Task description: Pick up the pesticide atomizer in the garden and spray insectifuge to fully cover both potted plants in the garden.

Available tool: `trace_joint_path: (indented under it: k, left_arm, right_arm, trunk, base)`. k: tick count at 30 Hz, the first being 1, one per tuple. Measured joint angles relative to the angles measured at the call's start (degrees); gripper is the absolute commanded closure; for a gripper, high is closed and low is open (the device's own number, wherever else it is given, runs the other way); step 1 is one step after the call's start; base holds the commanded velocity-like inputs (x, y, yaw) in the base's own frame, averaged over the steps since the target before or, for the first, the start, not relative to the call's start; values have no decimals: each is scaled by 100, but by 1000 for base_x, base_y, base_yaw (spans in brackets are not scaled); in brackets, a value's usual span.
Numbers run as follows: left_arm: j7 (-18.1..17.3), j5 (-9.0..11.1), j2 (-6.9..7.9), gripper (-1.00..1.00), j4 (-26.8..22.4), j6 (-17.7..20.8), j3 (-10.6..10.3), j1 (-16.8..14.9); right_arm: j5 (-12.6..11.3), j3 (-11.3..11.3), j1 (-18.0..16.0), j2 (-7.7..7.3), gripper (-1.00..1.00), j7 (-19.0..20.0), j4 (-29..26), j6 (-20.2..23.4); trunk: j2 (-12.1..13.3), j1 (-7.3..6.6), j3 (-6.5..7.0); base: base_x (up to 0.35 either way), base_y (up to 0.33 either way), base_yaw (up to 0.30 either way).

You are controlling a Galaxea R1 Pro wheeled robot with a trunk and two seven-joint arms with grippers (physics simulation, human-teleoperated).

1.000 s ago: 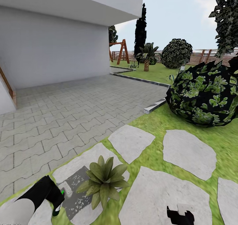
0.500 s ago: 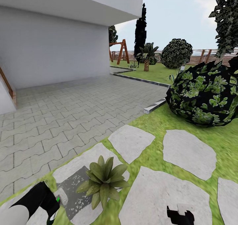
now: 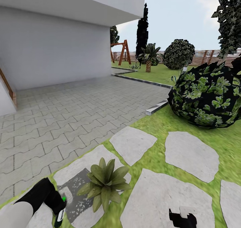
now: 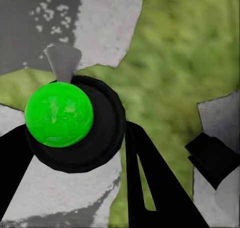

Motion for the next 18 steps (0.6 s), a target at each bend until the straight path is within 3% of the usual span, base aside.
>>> trace_joint_path:
  k: [5, 18]
  left_arm:
    - [5, -31, -4, 100, -84, 277, -23, -245]
    - [49, -99, 38, 100, -372, 286, -36, -194]
  right_arm:
    - [0, 0, 0, -2, -100, -8, 0, -2]
    - [-3, -2, 0, -2, -100, -9, 0, -3]
  trunk:
    - [0, 0, 0]
    - [0, 0, -23]
  base:
    - [0, 0, 0]
    - [0, 0, 0]
